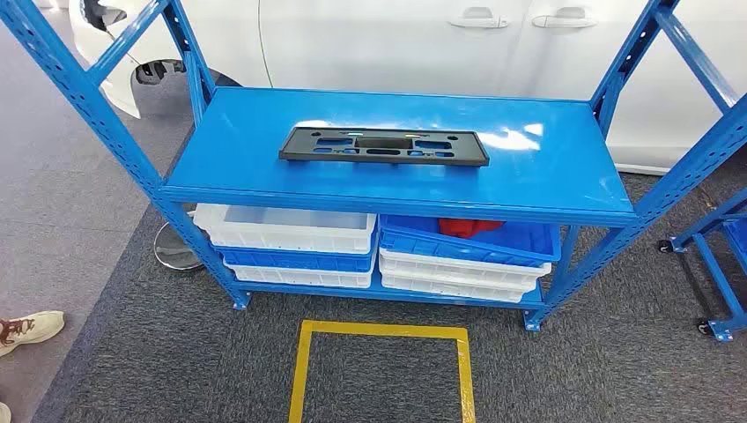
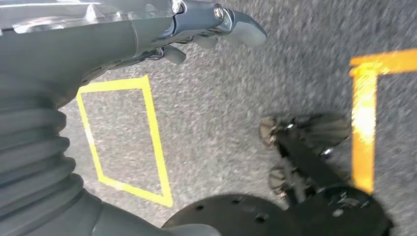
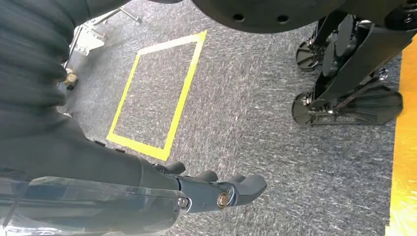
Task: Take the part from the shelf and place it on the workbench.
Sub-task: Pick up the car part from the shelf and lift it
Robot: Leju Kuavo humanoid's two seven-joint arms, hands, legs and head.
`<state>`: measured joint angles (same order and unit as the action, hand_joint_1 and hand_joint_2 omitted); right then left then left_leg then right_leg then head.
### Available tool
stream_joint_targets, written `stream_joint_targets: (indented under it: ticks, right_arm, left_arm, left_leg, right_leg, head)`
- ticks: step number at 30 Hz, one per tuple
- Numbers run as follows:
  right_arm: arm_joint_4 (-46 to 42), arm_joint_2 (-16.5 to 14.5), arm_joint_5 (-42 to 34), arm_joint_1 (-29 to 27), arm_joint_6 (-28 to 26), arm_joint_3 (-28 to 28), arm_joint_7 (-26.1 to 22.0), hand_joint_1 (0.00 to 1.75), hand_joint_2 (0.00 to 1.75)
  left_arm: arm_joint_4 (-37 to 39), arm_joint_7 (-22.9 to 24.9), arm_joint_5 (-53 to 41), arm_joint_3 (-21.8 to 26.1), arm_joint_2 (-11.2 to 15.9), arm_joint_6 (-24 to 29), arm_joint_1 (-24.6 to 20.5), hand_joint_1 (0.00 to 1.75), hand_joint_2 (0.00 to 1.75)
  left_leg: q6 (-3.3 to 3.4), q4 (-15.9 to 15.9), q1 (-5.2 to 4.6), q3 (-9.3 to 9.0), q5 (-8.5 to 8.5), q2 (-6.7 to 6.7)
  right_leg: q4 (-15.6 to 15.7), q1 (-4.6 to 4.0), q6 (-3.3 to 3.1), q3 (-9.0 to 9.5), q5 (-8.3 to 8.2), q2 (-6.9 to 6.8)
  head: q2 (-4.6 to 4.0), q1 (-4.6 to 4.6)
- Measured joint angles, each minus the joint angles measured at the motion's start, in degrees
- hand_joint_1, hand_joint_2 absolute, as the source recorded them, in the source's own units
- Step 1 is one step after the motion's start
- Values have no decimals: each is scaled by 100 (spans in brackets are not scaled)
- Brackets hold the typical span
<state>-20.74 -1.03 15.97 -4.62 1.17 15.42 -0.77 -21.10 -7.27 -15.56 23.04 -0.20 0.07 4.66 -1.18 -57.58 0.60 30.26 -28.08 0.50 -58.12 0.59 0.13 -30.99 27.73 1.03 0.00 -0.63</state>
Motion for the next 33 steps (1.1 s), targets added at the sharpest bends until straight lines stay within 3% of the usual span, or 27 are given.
stream_joint_targets:
  ticks: [7, 8, 11, 12, 20, 24, 30, 32, 33]
  right_arm:
    - [125, -74, 527, 136, 36, 539, -47, 0, 175]
    - [148, -88, 622, 160, 56, 635, -69, 0, 131]
    - [212, -134, 901, 248, 121, 907, -197, 0, 0]
    - [229, -150, 991, 285, 150, 984, -263, 0, 0]
    - [247, -202, 1215, 432, 298, 1136, -544, 0, 0]
    - [-284, -326, 939, 853, 802, 881, -1353, 0, 175]
    - [-1231, -357, 381, 1129, 1040, 442, -1677, 0, 175]
    - [-1595, -354, 193, 1247, 1092, 293, -1733, 0, 175]
    - [-1768, -352, 112, 1301, 1112, 218, -1757, 0, 175]
  left_arm:
    - [72, -248, -516, 794, -4, 0, -138, 0, 175]
    - [86, -291, -605, 927, -5, 0, -162, 0, 175]
    - [139, -432, -872, 1330, -8, -1, -237, 0, 44]
    - [157, -479, -957, 1457, -9, -3, -263, 0, 0]
    - [207, -616, -1200, 1807, -26, -16, -343, 0, 0]
    - [308, -874, -1732, 2528, -86, -52, -539, 0, 0]
    - [365, -999, -2004, 2905, -120, -52, -638, 0, 0]
    - [380, -1039, -2075, 3009, -154, -52, -662, 0, 0]
    - [389, -1057, -2113, 3061, -173, -52, -671, 0, 0]
  left_leg:
    - [0, 0, 0, 1, 0, 0]
    - [0, 0, 0, 1, 0, 0]
    - [0, 0, 0, 1, 0, 0]
    - [0, 0, 0, 1, 0, 0]
    - [-1, 0, 0, 0, 1, 0]
    - [24, -31, -10, 2, -3, 3]
    - [129, 39, -15, -16, 46, -8]
    - [196, 173, 21, -84, 127, -32]
    - [216, 209, 36, -103, 151, -45]
  right_leg:
    - [0, 0, 0, -1, 0, 0]
    - [0, 0, 0, -1, 0, 0]
    - [0, 0, 0, 0, 0, 0]
    - [0, 0, 0, 0, 0, 0]
    - [-1, 0, 0, 2, 0, 0]
    - [6, 13, 20, 7, -12, -1]
    - [46, 21, 108, 20, -39, -4]
    - [-202, 14, 138, -94, 114, -22]
    - [-506, 21, 146, -245, 266, -34]
  head:
    - [0, 0]
    - [0, 0]
    - [0, 0]
    - [0, 0]
    - [0, 0]
    - [0, -2]
    - [1, 2]
    - [0, 20]
    - [0, 29]
